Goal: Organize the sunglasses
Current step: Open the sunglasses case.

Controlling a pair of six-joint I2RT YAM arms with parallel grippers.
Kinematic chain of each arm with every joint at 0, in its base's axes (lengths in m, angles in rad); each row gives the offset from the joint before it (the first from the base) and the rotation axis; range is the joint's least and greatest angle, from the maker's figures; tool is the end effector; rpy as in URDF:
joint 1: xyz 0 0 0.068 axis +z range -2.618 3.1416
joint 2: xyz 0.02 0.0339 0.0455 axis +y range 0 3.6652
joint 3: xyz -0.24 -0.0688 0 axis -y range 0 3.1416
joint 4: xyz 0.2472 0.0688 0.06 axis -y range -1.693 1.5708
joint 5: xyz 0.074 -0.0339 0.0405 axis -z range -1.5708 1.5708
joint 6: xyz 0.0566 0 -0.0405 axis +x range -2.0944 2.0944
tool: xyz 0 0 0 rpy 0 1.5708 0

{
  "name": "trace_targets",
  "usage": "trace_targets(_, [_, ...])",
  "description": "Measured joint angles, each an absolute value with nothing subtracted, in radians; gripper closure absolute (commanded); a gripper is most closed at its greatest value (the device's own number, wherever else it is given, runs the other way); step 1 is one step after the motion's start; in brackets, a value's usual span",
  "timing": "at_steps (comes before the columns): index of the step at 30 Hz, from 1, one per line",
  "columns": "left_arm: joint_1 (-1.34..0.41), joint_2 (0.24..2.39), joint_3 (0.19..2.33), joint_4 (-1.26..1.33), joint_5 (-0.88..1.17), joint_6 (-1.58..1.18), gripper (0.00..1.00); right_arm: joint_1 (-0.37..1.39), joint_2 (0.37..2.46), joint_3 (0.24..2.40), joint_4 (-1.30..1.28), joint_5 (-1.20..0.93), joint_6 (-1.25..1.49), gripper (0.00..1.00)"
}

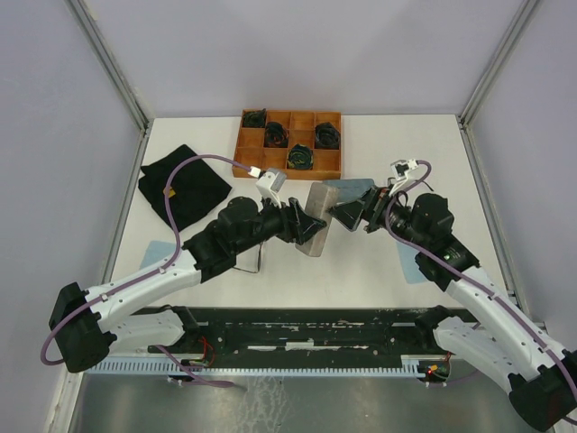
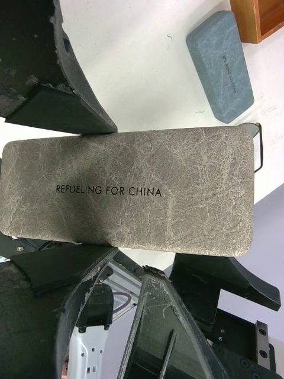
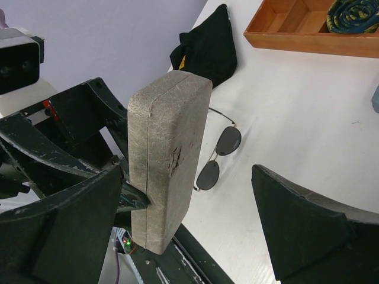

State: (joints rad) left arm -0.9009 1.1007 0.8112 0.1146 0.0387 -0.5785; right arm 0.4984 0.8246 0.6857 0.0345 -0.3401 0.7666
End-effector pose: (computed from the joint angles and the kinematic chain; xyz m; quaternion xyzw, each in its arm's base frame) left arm 0.1808 -0.2317 0.2917 0.1352 0.7541 -0.4441 0.4646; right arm 0.1990 0.1298 0.3017 -0.0143 0.7409 0.4913 0.4577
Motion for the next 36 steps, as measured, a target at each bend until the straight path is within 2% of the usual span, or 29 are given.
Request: trace_targets(36, [-0.884,1.101,0.811,0.078,0.046,-0.579,0.97,0.505,0.876,0.704,-0.149,-0.18,0.717,0.02])
